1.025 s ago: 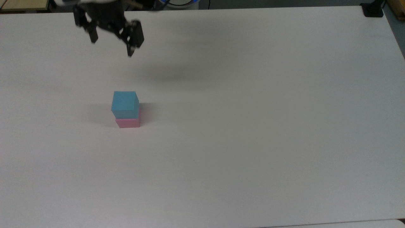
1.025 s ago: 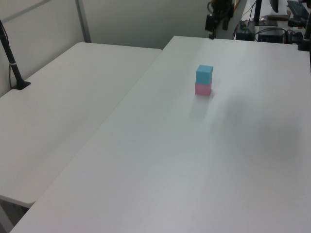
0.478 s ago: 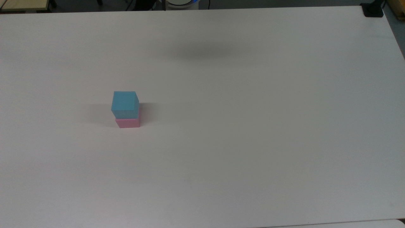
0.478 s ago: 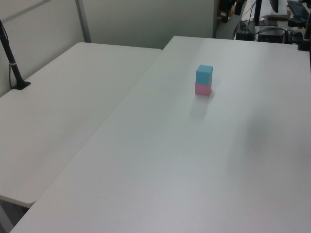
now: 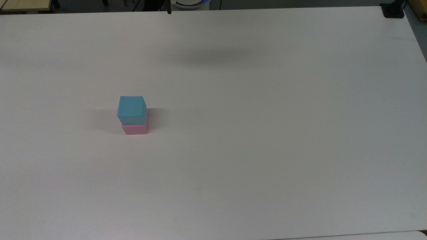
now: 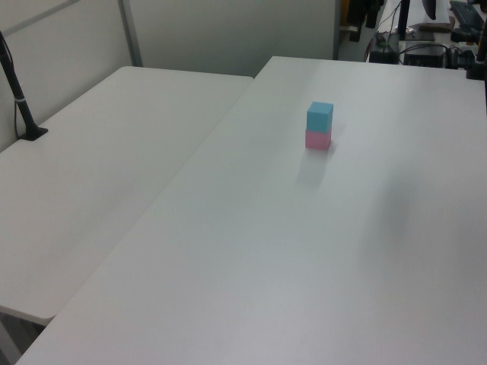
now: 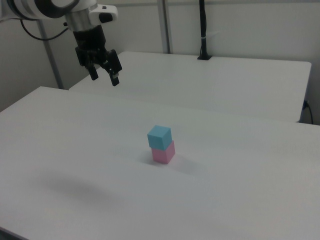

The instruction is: Put blue cube on pink cube

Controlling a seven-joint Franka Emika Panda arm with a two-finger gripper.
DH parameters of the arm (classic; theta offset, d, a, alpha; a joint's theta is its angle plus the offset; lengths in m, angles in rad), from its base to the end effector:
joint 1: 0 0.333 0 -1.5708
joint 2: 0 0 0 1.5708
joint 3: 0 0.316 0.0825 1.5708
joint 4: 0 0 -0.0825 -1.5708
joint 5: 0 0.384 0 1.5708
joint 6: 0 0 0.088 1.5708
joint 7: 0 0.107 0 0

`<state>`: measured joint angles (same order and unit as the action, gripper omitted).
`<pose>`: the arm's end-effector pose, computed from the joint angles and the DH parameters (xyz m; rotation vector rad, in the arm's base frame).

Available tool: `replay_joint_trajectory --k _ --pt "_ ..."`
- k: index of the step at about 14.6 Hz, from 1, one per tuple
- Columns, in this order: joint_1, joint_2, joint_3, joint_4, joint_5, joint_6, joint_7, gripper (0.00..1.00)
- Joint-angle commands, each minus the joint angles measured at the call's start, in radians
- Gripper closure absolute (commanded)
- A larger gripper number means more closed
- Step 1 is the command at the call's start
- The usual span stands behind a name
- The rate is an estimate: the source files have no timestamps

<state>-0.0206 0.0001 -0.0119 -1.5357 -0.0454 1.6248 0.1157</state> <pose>0.5601 -0.0228 0.6462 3.0883 -0.2286 0.1407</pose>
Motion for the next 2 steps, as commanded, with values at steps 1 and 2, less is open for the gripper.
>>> replay_joint_trajectory --k 1,2 --pt "0.01 -0.014 -0.014 -0.044 0.022 0.043 -0.044 0.0" --pt "0.01 -0.014 -0.016 -0.044 0.022 0.043 -0.044 0.0"
